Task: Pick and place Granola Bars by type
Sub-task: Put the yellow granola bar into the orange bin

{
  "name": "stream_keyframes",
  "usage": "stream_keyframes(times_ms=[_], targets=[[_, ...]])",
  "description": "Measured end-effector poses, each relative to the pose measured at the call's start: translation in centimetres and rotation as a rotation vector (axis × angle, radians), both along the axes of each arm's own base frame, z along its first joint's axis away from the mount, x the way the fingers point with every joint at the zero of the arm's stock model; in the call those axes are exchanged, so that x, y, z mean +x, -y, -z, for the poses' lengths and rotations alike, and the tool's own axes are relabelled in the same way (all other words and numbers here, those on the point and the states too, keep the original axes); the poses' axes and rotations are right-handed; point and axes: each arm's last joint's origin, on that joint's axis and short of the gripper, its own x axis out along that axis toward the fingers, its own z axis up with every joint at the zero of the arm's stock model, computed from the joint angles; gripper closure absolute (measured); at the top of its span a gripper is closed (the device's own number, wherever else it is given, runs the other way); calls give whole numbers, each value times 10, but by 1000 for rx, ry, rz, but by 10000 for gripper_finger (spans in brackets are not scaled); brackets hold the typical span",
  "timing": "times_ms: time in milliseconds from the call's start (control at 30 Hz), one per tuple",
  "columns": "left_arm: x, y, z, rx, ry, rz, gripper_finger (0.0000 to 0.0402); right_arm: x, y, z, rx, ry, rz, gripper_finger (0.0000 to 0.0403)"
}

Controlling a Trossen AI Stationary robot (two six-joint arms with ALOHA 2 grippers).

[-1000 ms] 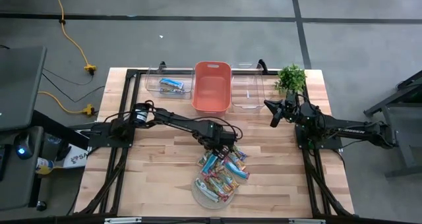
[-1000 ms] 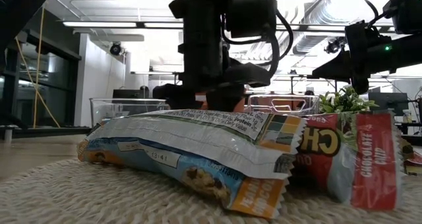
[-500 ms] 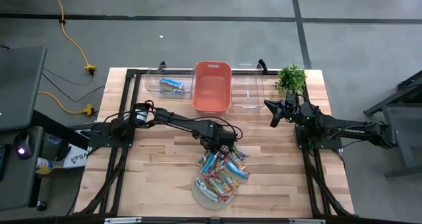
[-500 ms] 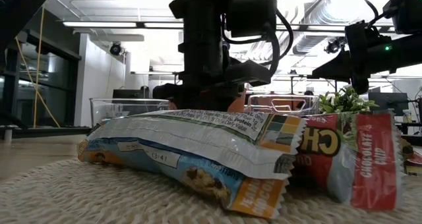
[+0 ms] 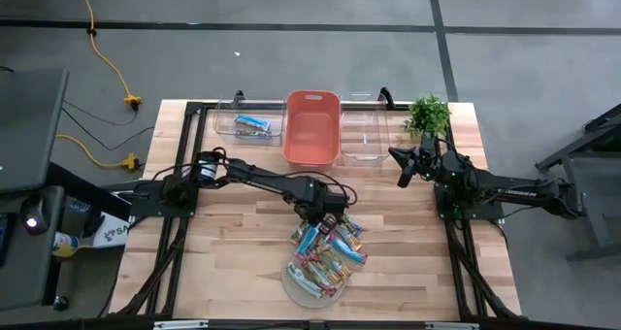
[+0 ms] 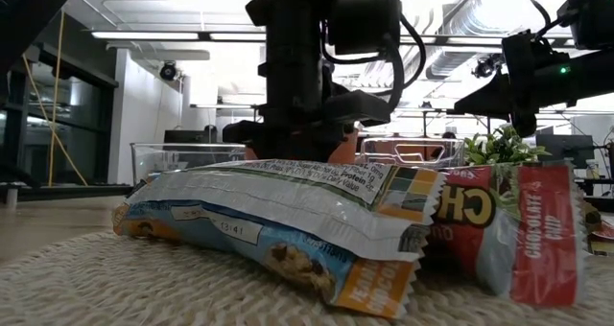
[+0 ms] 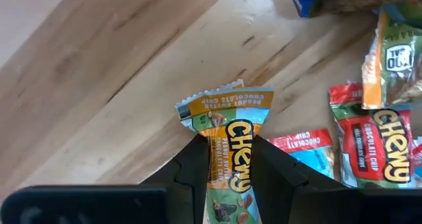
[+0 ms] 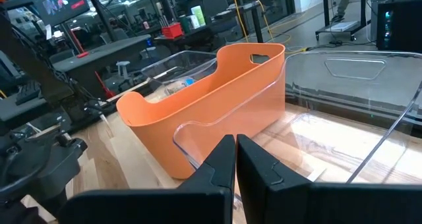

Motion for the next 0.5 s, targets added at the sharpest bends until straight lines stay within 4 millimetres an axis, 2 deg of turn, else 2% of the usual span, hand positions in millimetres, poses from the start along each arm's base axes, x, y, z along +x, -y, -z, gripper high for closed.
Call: stream_keyframes(times_ms=[133,233,500], targets=[[-2,-6,-6,4,1,1,312,0,0,0,0,0,0,402],[-4,-12,-19,9,31,6,312,0,0,0,0,0,0,402],[-7,-14,-72,-3,261,158,312,0,0,0,0,1,0,402]])
